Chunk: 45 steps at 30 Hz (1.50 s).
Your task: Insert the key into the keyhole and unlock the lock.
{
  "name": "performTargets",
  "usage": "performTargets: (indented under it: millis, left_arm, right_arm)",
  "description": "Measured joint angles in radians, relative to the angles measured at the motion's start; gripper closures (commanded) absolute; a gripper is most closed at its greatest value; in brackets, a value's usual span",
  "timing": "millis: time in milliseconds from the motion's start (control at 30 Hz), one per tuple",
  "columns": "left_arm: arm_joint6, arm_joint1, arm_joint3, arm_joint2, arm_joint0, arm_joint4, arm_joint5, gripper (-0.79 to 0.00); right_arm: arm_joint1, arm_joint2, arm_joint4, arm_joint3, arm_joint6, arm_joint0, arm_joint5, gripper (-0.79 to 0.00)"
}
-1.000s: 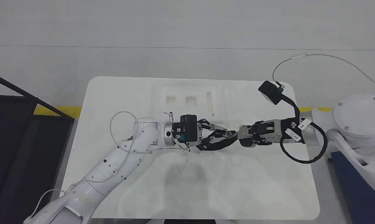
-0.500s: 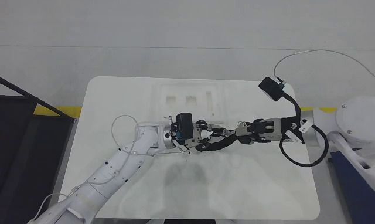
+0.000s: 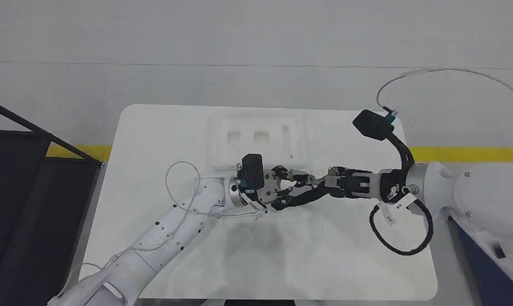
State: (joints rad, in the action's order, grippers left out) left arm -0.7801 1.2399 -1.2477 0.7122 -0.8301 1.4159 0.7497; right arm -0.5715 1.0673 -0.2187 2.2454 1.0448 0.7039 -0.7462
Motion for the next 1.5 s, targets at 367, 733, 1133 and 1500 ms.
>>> performTargets:
  millis: [367,733,1133,1500]
  left_arm:
    - [-0.064,0.024,0.061,-0.026,0.02,0.052,-0.031,0.0]
    - [-0.086,0.029,0.07,-0.03,0.023,0.077,-0.057,0.0]
    - [-0.007,0.029,0.018,-0.012,-0.013,0.069,-0.084,0.0]
    - [0.004,0.031,0.005,0.008,-0.025,0.085,-0.085,0.0]
  right_arm:
    - [0.002,-0.03,0.044,0.018,-0.013,-0.016,-0.041,0.0]
    - [0.002,-0.036,0.047,0.018,-0.021,-0.021,-0.05,0.0]
    - [0.011,-0.025,0.111,0.072,-0.053,0.01,-0.078,0.0]
    - [0.031,-0.056,0.131,0.083,-0.068,0.013,-0.097,0.0]
